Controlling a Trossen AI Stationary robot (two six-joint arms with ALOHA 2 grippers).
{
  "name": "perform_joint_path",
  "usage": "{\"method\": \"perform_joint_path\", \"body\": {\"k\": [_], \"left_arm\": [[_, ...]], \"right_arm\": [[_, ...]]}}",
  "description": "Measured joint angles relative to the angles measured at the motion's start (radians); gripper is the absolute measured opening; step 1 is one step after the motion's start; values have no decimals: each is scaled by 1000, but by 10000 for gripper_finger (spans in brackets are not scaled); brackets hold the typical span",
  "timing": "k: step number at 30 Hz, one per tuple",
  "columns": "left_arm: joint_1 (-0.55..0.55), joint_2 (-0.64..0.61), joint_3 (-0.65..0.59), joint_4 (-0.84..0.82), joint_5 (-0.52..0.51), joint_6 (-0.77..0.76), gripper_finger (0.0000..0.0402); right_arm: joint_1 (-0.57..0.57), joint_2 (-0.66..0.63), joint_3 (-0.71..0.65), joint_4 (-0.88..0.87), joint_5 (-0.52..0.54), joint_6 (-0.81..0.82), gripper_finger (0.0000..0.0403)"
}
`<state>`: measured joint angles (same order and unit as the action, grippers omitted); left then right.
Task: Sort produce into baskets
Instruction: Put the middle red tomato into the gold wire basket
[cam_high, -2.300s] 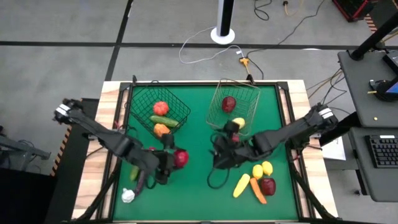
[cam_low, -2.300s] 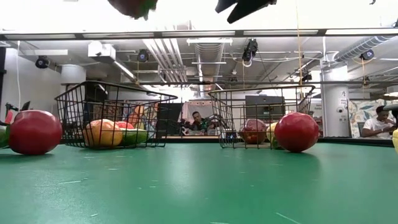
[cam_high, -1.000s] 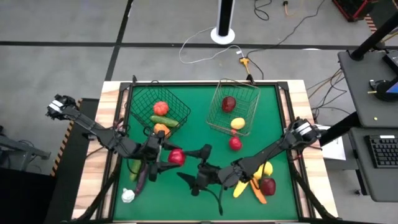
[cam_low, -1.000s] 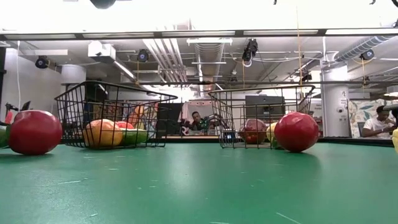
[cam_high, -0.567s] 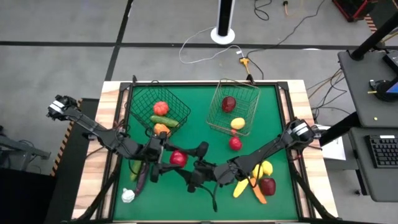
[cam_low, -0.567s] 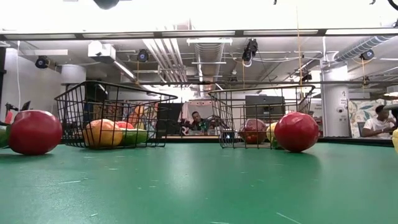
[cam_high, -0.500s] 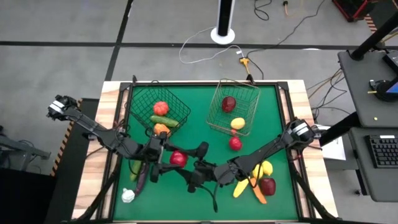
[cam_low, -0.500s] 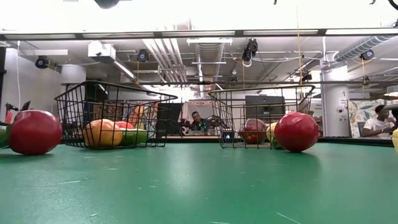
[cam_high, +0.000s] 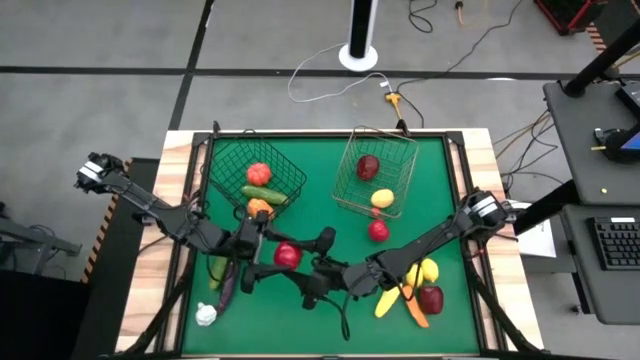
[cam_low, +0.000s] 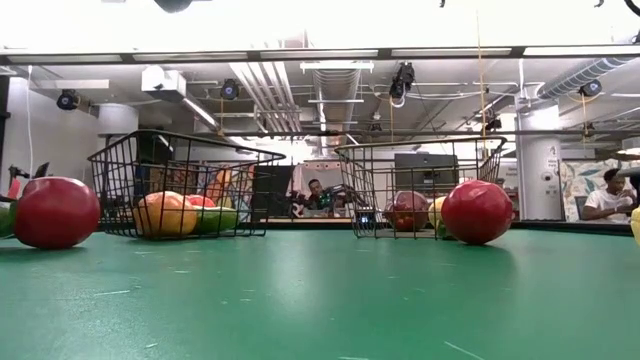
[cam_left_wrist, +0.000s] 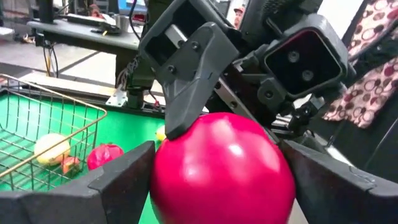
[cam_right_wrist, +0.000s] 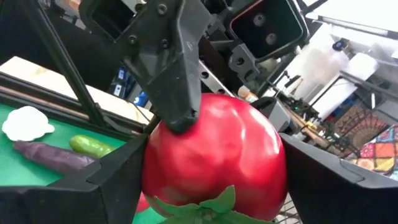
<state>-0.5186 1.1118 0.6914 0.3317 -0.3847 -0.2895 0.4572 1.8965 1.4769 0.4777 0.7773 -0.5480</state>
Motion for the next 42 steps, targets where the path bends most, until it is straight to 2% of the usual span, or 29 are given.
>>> {"method": "perform_joint_path", "body": {"k": [5, 9, 16, 23, 26, 29, 37, 42], "left_arm": [[0, -11, 0, -13, 2, 58, 324], [-2, -49, 0, -106, 5, 102, 324], [-2, -164, 0, -342, -21, 116, 324], [-2, -225, 0, -454, -73, 59, 324], [-2, -224, 0, -464, -78, 43, 324], [-2, -219, 0, -464, -78, 41, 324], [-1, -218, 0, -475, -79, 37, 324], [-1, -217, 0, -491, -80, 34, 324]], "right_arm": [[0, -2, 27, -78, 8, 50, 313], [0, -3, 81, -225, 39, 121, 317], [-18, -4, 298, -838, 49, 472, 312], [-121, -5, 544, -1487, -28, 812, 315], [-211, -5, 614, -1661, -93, 904, 312], [-327, -6, 653, -1771, -211, 971, 316], [-616, -7, 608, -1933, -529, 1065, 320], [-716, -6, 539, -2002, -573, 1062, 323]]}}
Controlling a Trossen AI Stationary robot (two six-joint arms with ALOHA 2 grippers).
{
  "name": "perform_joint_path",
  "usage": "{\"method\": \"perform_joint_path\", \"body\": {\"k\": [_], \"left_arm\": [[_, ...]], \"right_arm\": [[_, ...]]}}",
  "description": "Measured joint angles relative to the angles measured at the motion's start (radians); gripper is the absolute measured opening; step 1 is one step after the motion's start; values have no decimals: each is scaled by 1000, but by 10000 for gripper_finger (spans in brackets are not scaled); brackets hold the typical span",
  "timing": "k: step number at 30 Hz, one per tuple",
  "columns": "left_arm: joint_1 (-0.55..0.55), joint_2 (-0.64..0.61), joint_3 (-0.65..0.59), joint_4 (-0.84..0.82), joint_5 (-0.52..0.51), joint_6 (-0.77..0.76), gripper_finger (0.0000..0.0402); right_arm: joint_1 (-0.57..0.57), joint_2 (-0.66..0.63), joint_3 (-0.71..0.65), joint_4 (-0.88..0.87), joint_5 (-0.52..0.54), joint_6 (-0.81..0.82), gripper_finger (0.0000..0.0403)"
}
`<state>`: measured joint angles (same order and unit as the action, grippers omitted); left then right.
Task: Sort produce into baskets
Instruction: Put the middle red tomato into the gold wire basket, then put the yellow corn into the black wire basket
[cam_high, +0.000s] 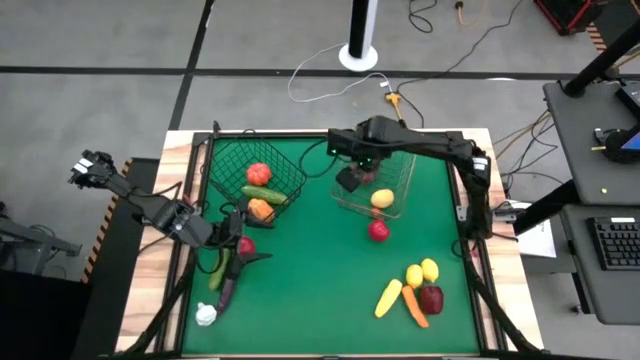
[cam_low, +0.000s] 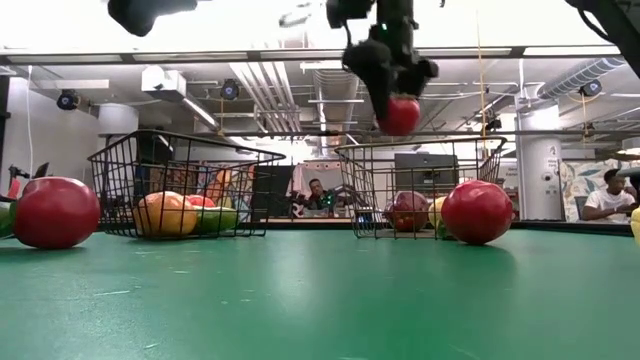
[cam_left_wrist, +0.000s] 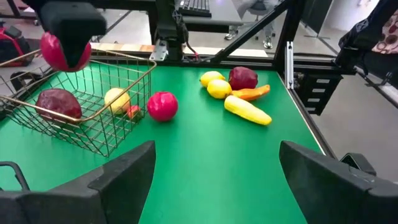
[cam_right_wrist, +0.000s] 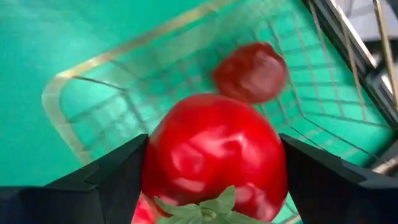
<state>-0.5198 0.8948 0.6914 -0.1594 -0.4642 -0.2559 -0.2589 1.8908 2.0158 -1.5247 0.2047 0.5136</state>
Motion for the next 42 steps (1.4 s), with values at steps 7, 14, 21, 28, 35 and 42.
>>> {"method": "perform_joint_path", "body": {"k": [7, 14, 21, 28, 35, 42], "left_arm": [[0, 0, 0, -7, -7, -13, 324], [0, 0, 0, -7, -27, -18, 322], [0, 0, 0, -7, -39, -16, 322], [0, 0, 0, -7, -51, -16, 322], [0, 0, 0, -7, -51, -16, 322], [0, 0, 0, -7, -51, -16, 322]], "right_arm": [[-56, 0, -152, 99, -30, -33, 324], [-61, 0, -286, 221, -58, -67, 328], [-61, 1, -342, 300, -89, -77, 343], [-60, 2, -349, 343, -113, -117, 345], [-62, 2, -345, 356, -134, -88, 365], [-62, 2, -345, 355, -129, -95, 398]]}}
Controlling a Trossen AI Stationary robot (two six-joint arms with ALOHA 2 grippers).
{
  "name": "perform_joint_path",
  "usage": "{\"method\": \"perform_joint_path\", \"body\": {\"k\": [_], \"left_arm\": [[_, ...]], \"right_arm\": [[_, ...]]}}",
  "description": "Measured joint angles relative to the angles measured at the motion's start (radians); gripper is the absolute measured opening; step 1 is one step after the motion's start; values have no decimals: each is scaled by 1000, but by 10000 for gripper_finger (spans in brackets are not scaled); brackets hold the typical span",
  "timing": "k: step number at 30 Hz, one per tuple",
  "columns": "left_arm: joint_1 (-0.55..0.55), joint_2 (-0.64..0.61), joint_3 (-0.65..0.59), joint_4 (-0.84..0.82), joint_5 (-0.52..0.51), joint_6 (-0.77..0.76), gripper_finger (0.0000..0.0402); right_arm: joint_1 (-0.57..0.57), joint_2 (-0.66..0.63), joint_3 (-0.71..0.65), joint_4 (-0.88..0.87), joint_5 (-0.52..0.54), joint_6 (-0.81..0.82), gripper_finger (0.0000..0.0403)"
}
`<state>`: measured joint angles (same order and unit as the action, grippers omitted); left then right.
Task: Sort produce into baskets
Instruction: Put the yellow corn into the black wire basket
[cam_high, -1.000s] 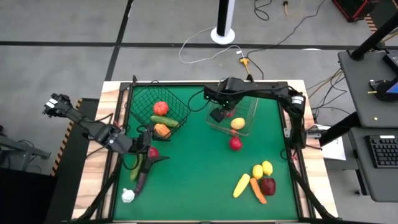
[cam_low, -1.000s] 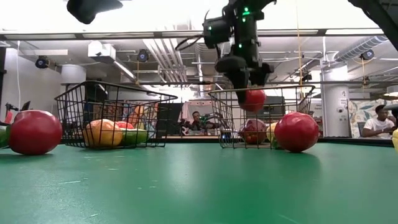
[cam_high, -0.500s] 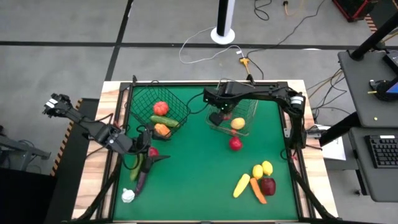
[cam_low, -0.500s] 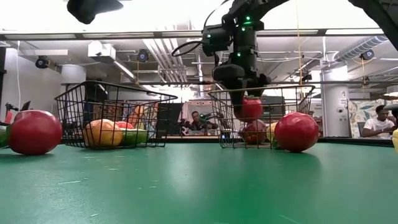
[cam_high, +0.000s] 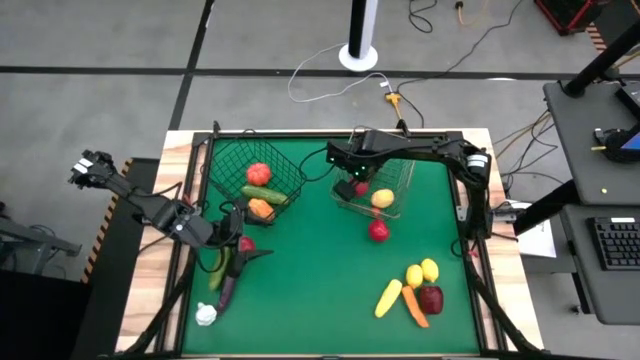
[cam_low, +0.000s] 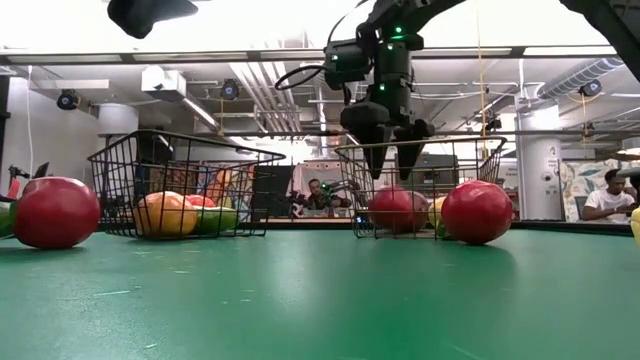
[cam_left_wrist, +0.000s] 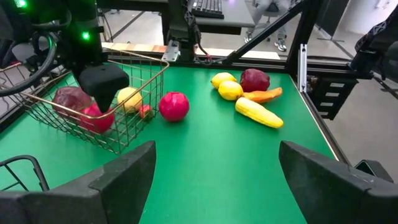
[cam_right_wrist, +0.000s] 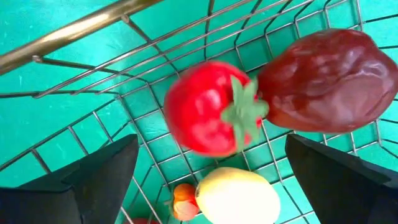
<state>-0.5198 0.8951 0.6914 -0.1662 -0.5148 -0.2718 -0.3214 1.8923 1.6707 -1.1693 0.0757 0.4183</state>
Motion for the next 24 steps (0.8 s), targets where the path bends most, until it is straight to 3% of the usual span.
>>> {"method": "perform_joint_path", "body": {"k": [8, 12, 18, 24], "left_arm": [[0, 8, 0, 0, 0, -9, 322], [0, 33, 0, 0, 7, -31, 322], [-1, 90, 0, 0, 67, -96, 322], [-1, 132, 0, -11, 104, -151, 322]], "right_arm": [[10, -46, 34, 0, 5, 4, 398], [42, -95, 44, 13, 58, 23, 397], [131, -184, 42, 58, 181, 26, 397], [254, -240, 41, 116, 196, 28, 398]]}}
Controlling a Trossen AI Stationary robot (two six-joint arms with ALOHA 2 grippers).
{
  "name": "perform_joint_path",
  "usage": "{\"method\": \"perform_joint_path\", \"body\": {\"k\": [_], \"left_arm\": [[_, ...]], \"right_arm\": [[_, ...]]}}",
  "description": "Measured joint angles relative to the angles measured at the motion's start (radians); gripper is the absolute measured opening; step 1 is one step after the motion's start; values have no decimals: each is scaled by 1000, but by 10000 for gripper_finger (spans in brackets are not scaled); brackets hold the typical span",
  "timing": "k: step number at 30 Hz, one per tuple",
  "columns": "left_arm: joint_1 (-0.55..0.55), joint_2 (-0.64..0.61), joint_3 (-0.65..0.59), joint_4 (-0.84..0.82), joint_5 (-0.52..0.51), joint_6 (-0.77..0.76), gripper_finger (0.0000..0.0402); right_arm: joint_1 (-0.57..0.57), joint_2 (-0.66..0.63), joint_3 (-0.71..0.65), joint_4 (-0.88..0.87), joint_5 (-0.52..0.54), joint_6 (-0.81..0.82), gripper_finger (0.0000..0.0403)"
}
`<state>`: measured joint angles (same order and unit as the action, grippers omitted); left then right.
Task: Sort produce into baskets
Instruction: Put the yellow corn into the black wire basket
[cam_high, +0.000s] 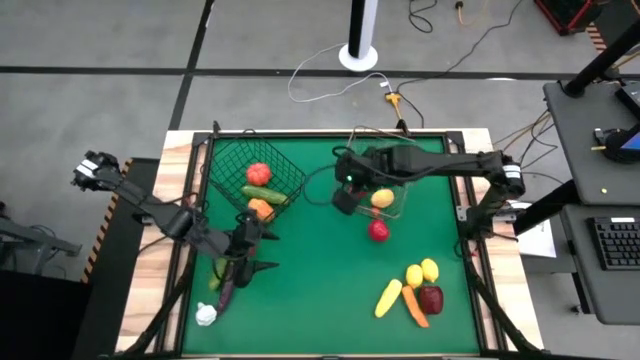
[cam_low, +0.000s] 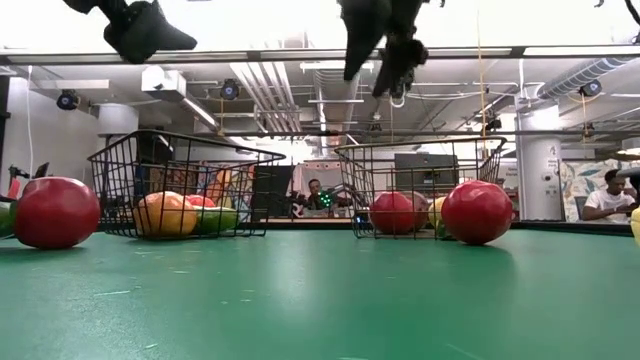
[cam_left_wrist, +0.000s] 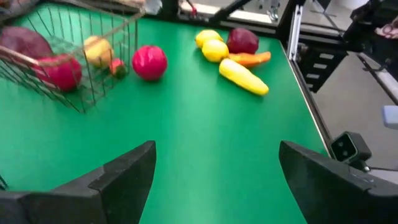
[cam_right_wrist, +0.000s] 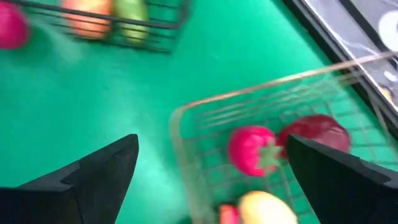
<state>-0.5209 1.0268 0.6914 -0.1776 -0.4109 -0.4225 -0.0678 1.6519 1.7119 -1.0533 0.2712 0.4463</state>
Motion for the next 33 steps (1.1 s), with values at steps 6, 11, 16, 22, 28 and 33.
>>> {"method": "perform_joint_path", "body": {"k": [6, 11, 16, 22, 28, 33], "left_arm": [[-2, 28, 0, -5, 6, -27, 322], [-2, 28, 0, -3, 10, -29, 322], [-2, 21, 0, -13, 11, -22, 322], [-1, 23, 69, -122, 7, 4, 322], [-1, 41, 129, -137, 1, 100, 322], [-1, 60, 145, -137, -24, 122, 322]], "right_arm": [[151, -8, -1, 6, -10, -106, 398], [292, 11, -4, 6, -13, -171, 398], [395, 38, -4, -7, 34, -138, 398], [495, 98, -5, -56, -29, -9, 397], [630, 176, -5, -118, -42, 35, 390], [726, 235, -5, -176, -39, 29, 389]]}}
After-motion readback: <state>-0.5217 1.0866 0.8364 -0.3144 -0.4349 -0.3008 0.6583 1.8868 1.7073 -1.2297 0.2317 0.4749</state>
